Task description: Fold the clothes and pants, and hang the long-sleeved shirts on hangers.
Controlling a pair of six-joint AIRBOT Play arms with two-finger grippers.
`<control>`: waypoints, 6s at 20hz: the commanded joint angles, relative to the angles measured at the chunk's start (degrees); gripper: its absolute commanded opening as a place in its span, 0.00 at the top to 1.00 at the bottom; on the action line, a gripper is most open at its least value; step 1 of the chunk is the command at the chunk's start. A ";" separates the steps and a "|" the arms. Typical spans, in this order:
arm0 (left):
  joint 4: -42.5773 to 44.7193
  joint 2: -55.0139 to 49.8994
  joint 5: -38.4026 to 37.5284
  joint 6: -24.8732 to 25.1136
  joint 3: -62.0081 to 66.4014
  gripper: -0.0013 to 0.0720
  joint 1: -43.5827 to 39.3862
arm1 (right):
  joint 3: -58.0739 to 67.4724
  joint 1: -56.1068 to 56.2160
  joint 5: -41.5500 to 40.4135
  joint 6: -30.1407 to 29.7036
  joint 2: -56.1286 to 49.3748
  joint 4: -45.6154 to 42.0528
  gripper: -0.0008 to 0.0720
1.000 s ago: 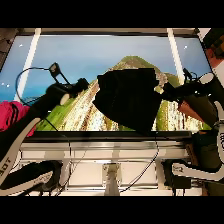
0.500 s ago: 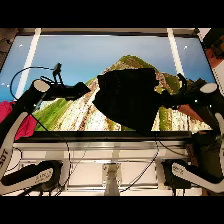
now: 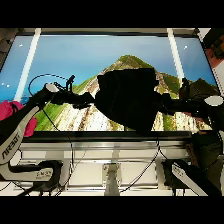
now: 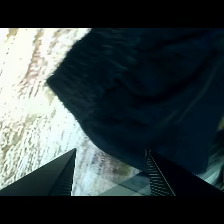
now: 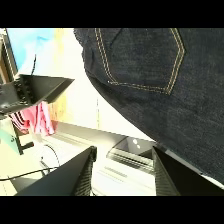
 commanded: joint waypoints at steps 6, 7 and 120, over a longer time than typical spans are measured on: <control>-0.37 -4.96 10.49 -9.53 -0.04 0.33 -2.73 | -0.33 -0.04 0.00 1.40 0.63 0.79 0.43; -0.39 -5.35 11.98 -10.93 -0.04 0.33 -3.63 | -0.33 -0.04 0.04 1.40 0.63 0.90 0.43; 29.27 -13.11 1.68 -13.68 40.85 0.92 -7.93 | 53.35 6.56 -1.11 5.40 -28.06 -17.46 0.98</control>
